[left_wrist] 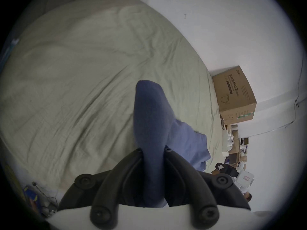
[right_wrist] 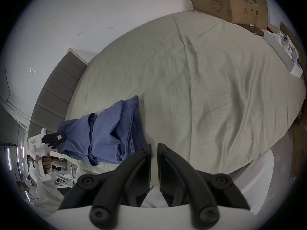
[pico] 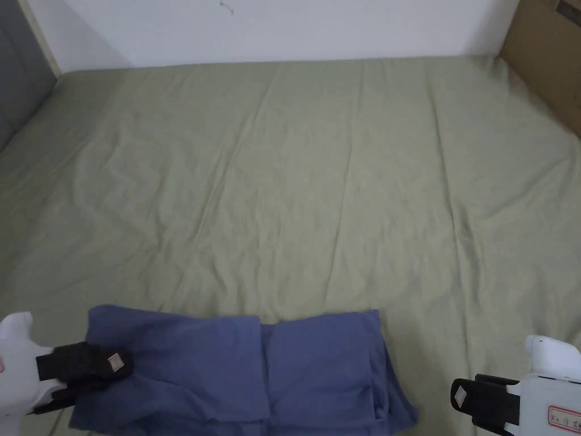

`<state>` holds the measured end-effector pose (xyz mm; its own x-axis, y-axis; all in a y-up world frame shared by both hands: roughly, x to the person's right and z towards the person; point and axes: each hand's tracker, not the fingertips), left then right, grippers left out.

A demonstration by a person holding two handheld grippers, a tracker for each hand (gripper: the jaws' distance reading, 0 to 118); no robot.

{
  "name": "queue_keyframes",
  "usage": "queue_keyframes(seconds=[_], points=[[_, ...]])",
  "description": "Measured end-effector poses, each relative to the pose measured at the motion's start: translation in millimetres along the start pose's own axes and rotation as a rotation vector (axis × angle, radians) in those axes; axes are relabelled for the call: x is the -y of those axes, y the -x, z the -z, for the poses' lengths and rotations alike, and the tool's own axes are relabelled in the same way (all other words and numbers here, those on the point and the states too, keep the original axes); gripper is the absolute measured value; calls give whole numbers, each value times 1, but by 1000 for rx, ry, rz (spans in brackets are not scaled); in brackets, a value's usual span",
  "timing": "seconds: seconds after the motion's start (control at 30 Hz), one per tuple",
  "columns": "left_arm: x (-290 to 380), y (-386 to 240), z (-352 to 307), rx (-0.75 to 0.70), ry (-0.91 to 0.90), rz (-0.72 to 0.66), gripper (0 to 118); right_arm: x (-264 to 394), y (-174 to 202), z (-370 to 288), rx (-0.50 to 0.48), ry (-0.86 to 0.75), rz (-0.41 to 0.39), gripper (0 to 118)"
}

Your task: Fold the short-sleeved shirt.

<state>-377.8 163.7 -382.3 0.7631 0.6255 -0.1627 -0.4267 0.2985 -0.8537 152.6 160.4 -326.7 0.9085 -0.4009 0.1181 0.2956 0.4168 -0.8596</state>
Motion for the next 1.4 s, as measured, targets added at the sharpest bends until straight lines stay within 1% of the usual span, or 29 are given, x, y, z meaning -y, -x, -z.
queue_keyframes(seconds=[0.13,0.2,0.23,0.3,0.33,0.4,0.43,0.47,0.5,0.53,0.57,0.6,0.7,0.73,0.77,0.83,0.87,0.9,1.0,1.03,1.13,1.17,1.2,1.27,1.3,1.4], points=[[4,-74,8,47,1,49,13,0,-5,-1,1,-1,6,8],[11,-111,22,69,26,130,13,0,-9,0,0,-1,17,8],[16,-130,34,65,56,172,13,-1,-13,0,-2,-3,25,8],[26,-157,59,53,96,208,13,0,-19,0,-2,-4,41,8],[33,-169,76,71,120,240,13,0,-21,0,0,-5,49,8],[44,-189,107,91,197,274,13,0,-29,0,1,-4,61,8],[48,-191,126,113,238,264,15,1,-33,-1,5,-3,68,8],[51,-193,140,146,264,245,25,1,-36,-2,9,-4,74,8],[53,-194,156,190,304,209,55,2,-40,-4,14,-6,84,8],[56,-195,169,199,349,154,84,2,-45,-5,18,-6,95,8],[58,-196,177,191,377,134,106,2,-48,-6,23,-6,104,8],[61,-197,183,195,400,137,116,2,-52,-7,31,-9,117,8],[60,-197,175,173,368,170,113,2,-62,-8,44,-12,145,8],[57,-194,170,155,353,178,111,1,-63,-8,47,-14,153,8],[54,-190,163,143,334,180,106,1,-65,-8,48,-14,159,8],[47,-182,146,124,280,170,82,0,-67,-7,48,-18,164,8],[44,-177,137,108,248,162,64,0,-68,-7,47,-20,166,8],[42,-171,129,76,221,170,36,0,-64,-8,44,-19,168,8],[39,-161,123,-24,168,205,18,1,-64,-8,33,-12,163,8],[40,-158,126,-33,178,191,9,1,-75,2,30,-8,161,8],[47,-163,140,29,231,176,8,3,-79,2,19,0,160,8],[52,-169,147,64,248,202,8,3,-62,3,14,2,160,8],[57,-176,156,80,267,222,8,3,-58,2,11,5,160,8],[69,-190,181,59,324,260,8,3,-53,-1,10,9,160,8],[76,-194,195,40,359,265,8,6,-71,8,13,9,161,8],[100,-206,227,-13,432,307,7,7,-74,2,14,3,171,8]])
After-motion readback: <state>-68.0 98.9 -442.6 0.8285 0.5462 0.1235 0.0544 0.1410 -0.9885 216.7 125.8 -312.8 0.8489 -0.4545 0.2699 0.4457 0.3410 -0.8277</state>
